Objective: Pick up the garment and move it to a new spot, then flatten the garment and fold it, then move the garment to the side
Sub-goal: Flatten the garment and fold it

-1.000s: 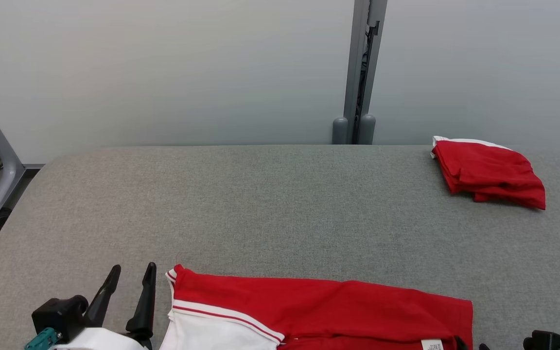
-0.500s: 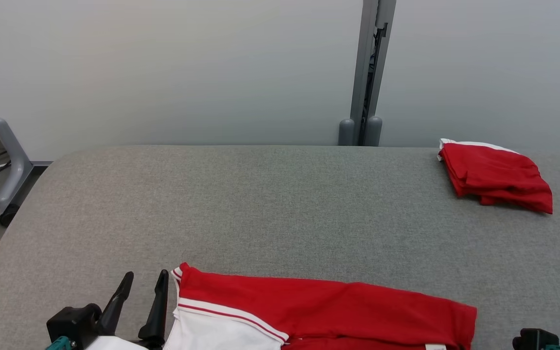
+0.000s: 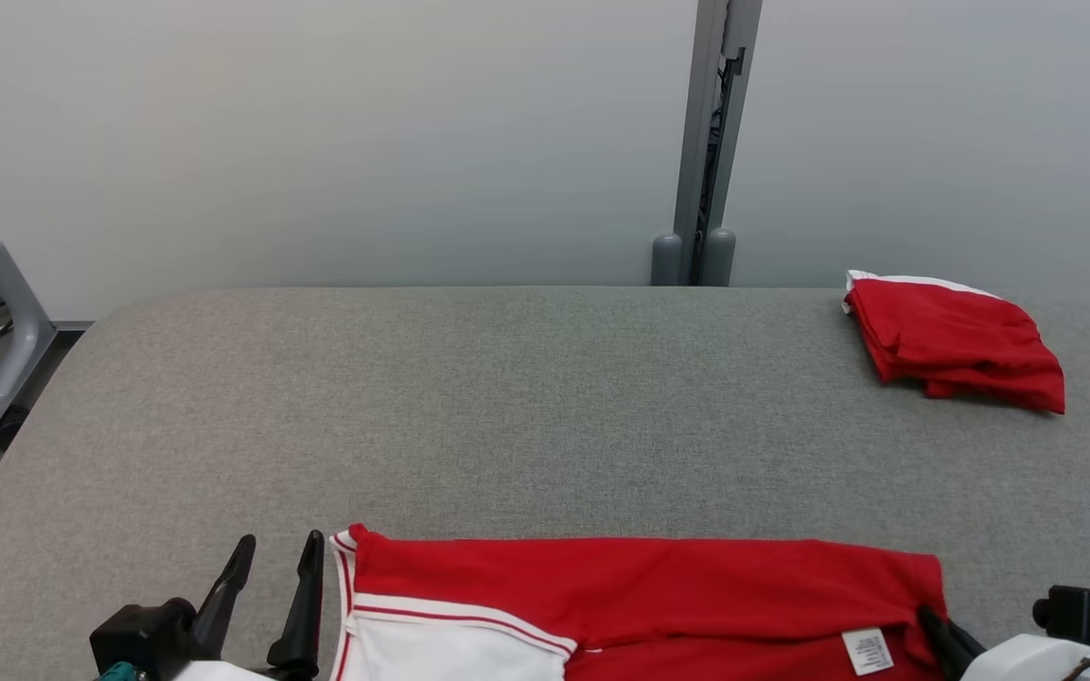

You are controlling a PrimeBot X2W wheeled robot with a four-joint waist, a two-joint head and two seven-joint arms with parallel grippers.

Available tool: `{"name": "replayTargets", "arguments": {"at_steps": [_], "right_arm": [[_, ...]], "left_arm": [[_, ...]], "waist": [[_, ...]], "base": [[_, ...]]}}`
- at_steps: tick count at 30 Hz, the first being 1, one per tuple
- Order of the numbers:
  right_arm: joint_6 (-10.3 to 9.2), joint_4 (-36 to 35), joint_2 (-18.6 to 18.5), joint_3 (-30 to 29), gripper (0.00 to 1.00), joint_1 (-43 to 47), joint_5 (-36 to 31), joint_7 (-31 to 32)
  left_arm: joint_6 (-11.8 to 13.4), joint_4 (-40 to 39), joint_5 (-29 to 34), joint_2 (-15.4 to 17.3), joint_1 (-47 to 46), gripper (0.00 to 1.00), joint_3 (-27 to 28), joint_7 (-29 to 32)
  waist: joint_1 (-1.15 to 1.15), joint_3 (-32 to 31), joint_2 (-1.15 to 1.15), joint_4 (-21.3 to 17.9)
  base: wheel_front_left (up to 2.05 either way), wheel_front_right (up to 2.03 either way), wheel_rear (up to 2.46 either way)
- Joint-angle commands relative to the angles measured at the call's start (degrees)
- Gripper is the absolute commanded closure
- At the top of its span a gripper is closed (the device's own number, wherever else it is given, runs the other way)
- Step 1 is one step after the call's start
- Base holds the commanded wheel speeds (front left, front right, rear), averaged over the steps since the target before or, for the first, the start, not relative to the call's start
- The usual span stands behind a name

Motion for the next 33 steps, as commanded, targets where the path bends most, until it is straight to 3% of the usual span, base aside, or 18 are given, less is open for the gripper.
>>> {"name": "replayTargets", "arguments": {"at_steps": [1,11,22,27,33], "right_arm": [[0.01,0.25,-1.71,-0.67,1.0,-0.84,-0.65,0.34],[0.01,1.93,-8.39,-6.07,1.0,-4.72,-3.15,7.2],[0.01,-2.65,-10.35,-11.76,1.0,-3.57,-9.42,12.79],[0.02,-13.12,-10.89,-15.18,1.0,-0.13,-10.91,19.85],[0.02,-32.62,-7.56,-20.81,1.0,6.55,-8.93,29.97]], "left_arm": [[-0.21,0.21,0.38,0.35,0.21,0.0,0.05,-0.25],[-0.02,0.74,0.22,0.56,0.31,0.0,-0.14,-0.1],[0.66,1.01,-0.35,1.0,1.52,0.0,-0.18,0.42],[1.0,0.65,-0.73,1.51,2.46,0.0,0.22,0.56],[1.2,0.22,-1.03,1.8,2.29,0.0,0.23,0.66]], "waist": [[0.0,0.0,0.0,-0.26],[0.0,0.22,0.0,-0.82],[0.0,-0.44,0.0,-0.42],[0.0,-1.2,0.0,-0.74],[0.0,-1.42,0.0,-0.25]], "base": [[0.0,0.0,0.0],[0.0,0.0,0.0],[0.0,0.0,0.0],[0.0,0.0,0.0],[0.0,0.0,0.0]]}}
